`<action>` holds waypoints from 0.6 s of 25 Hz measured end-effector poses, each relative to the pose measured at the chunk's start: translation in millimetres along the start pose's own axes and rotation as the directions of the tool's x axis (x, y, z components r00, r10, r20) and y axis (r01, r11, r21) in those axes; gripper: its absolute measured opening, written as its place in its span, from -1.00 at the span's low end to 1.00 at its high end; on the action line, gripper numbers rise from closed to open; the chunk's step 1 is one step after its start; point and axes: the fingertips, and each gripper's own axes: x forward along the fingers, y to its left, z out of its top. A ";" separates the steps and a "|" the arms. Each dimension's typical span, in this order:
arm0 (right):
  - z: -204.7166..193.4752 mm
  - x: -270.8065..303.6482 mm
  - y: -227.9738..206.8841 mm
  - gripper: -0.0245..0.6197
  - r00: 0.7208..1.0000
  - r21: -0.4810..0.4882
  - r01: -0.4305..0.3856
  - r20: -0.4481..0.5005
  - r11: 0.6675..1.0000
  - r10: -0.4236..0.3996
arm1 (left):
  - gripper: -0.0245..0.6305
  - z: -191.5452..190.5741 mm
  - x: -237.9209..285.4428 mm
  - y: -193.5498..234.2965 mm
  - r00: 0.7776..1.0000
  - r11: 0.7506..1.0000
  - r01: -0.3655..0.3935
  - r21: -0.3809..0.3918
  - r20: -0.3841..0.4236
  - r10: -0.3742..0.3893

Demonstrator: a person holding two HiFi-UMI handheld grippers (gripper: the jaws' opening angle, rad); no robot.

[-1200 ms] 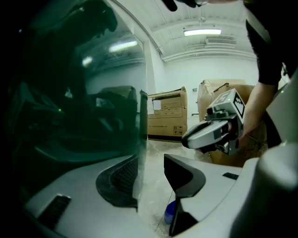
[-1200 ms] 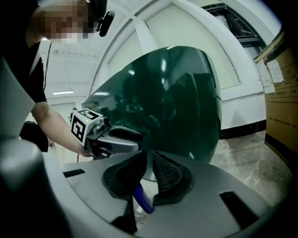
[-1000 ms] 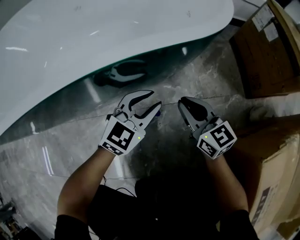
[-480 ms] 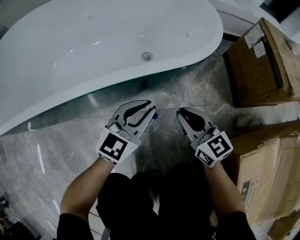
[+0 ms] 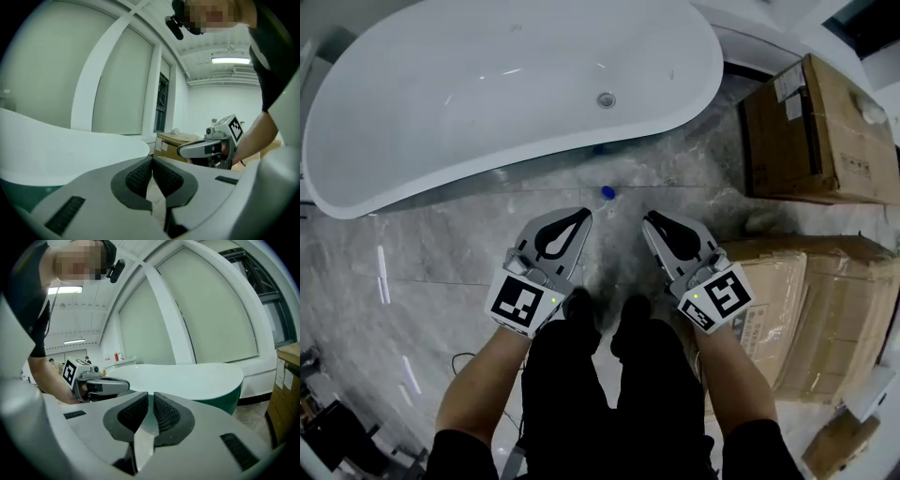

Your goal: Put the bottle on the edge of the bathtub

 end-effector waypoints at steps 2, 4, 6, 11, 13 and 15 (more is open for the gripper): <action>38.6 -16.9 20.0 -0.77 1.000 0.006 -0.011 -0.003 1.000 0.011 | -0.88 33.4 -28.3 -3.9 0.999 0.998 -0.042 -0.037 -0.004 0.042; 77.7 -37.1 39.0 -0.77 1.000 0.009 -0.022 -0.004 1.000 0.022 | -0.87 68.0 -54.3 -13.7 0.997 0.996 -0.070 -0.063 -0.012 0.070; 115.2 -57.9 57.6 -0.77 0.999 0.004 -0.032 -0.006 0.999 0.032 | -0.87 104.1 -77.4 -28.3 0.997 0.994 -0.082 -0.078 -0.014 0.081; 193.1 -101.7 105.4 -0.79 0.998 -0.045 -0.051 -0.029 0.998 0.050 | -0.87 188.8 -128.1 -63.1 0.996 0.992 -0.094 -0.085 -0.017 0.092; 217.0 -115.9 123.2 -0.80 0.997 -0.067 -0.063 -0.046 0.996 0.060 | -0.87 222.3 -144.4 -73.5 0.996 0.991 -0.093 -0.094 -0.005 0.093; 239.5 -129.8 137.3 -0.80 0.997 -0.065 -0.072 -0.045 0.995 0.069 | -0.87 252.5 -157.6 -81.1 0.995 0.992 -0.096 -0.087 0.006 0.096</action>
